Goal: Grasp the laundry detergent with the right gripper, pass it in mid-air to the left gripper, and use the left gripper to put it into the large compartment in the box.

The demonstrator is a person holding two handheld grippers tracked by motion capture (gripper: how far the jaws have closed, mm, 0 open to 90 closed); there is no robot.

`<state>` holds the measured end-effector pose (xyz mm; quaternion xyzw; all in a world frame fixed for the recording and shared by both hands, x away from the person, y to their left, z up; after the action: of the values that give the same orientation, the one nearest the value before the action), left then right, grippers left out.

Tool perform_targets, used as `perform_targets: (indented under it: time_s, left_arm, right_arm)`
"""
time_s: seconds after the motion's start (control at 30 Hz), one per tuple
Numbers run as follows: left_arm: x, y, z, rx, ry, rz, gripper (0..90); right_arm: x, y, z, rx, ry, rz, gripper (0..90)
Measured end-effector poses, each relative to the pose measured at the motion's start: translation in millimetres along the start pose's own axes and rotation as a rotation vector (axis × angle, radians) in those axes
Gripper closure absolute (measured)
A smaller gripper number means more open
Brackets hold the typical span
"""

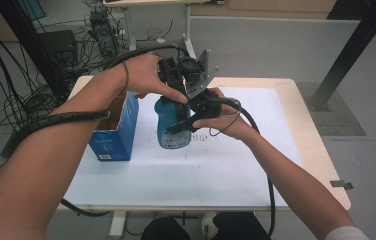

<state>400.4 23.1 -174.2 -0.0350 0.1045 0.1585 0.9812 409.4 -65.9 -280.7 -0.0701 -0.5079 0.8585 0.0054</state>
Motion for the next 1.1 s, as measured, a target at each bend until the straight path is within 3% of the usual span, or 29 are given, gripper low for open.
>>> perform_targets:
  time_s: [1.1]
  left_arm:
    - [0.6, -0.3, -0.6, 0.003, -0.001, -0.001, 8.0]
  right_arm:
    - [-0.8, -0.6, 1.6, -0.005, 0.016, 0.000, 44.2]
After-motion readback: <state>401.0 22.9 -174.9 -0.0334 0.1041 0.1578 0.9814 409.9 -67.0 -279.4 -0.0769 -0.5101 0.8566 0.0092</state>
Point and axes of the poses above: each handheld gripper's, and its own axes: z roughly backward along the jaws, y roughly out of its underside, x roughly to its left, the point moved 1 cm from there along -z, roughly forward along the jaws, and after that the axes turned 14 degrees about y, right-handed, at the moved point
